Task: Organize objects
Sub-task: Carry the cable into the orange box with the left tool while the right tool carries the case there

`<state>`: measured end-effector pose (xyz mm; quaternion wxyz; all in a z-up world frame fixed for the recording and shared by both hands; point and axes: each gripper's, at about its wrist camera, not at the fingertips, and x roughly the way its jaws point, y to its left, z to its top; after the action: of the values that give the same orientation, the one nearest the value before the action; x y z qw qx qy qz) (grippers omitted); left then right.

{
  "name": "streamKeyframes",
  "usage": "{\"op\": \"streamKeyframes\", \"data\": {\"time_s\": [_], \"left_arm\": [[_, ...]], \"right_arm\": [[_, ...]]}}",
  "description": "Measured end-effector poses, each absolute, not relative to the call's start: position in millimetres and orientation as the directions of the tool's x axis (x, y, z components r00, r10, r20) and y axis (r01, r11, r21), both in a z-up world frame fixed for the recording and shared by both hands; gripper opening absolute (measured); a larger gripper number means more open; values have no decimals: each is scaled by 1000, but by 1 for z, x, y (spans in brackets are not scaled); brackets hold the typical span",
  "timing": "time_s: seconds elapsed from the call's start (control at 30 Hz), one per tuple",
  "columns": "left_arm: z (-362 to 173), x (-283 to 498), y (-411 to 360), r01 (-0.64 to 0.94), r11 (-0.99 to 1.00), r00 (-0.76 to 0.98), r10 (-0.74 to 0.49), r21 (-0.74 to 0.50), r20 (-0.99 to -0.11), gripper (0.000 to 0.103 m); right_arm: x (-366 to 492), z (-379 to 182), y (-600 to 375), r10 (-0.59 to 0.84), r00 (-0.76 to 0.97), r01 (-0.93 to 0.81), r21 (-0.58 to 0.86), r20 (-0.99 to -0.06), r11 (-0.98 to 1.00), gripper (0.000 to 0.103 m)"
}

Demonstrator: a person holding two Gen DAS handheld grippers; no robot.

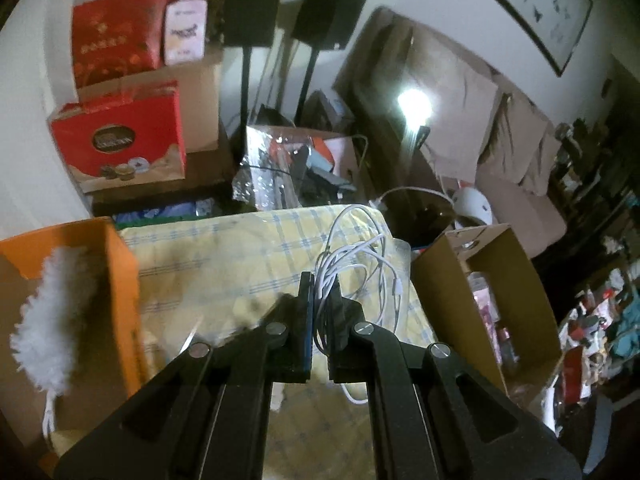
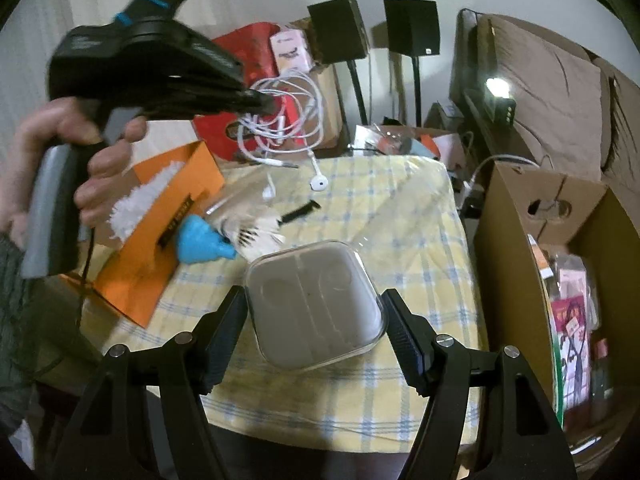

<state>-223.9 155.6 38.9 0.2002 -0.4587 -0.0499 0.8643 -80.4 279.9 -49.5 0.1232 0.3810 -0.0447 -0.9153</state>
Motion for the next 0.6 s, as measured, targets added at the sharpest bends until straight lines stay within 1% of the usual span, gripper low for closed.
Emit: {"op": "streamKeyframes", "data": {"time_s": [0.3,0.47,0.6], "left_arm": [[69,-191,80,-261,-907,-545,422,-332,-725,5],[85,-172,36,-242,-911,-579,412,-334,-704,5],[88,-160,1,-215,-917,-591,395,-335,-703,5]], "right_arm": [[-82,-29,243,-308,-670,261,173,-676,-950,70],[-86,-19,218,-353,-661,313,184,-662,-932,70],[-89,-13,196,-383,-648,353,187,-658,-917,70]]}}
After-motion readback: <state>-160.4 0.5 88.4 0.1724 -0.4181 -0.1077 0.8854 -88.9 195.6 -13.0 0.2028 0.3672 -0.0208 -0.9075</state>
